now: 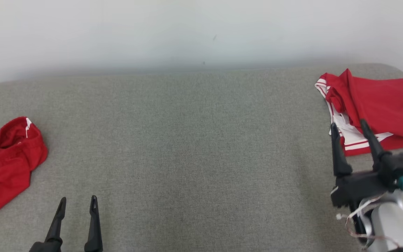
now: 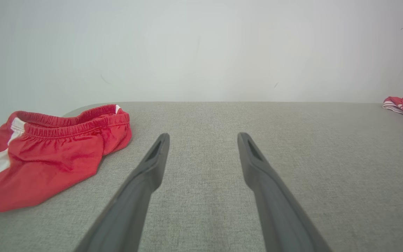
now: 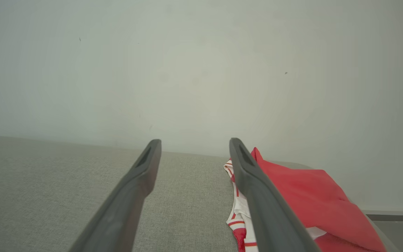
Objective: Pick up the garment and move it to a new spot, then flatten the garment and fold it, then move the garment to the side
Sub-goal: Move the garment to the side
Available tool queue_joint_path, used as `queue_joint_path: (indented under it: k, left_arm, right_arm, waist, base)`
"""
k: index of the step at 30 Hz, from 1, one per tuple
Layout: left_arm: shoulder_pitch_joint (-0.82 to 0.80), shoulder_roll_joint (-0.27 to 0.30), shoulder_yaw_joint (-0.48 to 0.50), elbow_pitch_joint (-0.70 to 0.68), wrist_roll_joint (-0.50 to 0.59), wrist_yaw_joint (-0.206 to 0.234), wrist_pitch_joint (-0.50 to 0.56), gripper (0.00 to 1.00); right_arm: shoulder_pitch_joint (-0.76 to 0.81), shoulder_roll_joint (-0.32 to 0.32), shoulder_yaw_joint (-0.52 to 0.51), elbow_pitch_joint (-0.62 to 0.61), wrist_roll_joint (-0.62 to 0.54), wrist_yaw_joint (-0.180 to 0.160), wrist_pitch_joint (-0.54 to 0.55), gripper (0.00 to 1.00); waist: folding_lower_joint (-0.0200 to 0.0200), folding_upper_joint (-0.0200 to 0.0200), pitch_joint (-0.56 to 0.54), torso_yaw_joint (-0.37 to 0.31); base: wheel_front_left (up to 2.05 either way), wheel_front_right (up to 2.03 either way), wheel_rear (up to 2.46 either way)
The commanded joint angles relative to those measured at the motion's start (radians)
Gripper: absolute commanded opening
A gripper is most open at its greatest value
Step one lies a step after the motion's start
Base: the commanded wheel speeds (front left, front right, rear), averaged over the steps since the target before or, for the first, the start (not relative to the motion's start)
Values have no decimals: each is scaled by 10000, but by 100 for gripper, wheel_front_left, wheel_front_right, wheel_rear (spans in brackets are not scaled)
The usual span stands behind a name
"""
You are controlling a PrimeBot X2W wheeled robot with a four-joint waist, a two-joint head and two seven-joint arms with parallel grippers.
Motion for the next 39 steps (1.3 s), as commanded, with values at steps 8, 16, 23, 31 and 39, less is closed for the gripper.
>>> queue_joint_path:
  k: [8,16,23,31,39]
  left_arm:
    - [354,-26,-209,114,-124,84,-19,100]
    - [525,-27,-315,256,-278,197,-21,100]
    - [628,-26,-298,363,-379,253,-19,100]
    - [684,-28,-251,509,-406,313,-19,100]
    - [644,-28,-174,561,-389,293,-19,100]
  right_arm:
    - [1912,829,129,-1188,-467,-27,-9,100]
    - [3222,1511,130,-1921,-597,-27,-9,100]
    - [3819,1776,-53,-2132,-565,-27,-9,100]
    - [4004,1837,182,-1960,-625,-27,-9,100]
    - [4039,1854,101,-1912,-551,-27,-9,100]
  waist:
    - [4,3,-538,-43]
    - [4,3,-806,-59]
    - [4,3,-917,-24]
    - [4,3,-984,-9]
    - [4,3,-956,57]
  base:
    - [0,0,0]
    - [0,0,0]
    - [0,0,0]
    - [0,0,0]
    - [0,0,0]
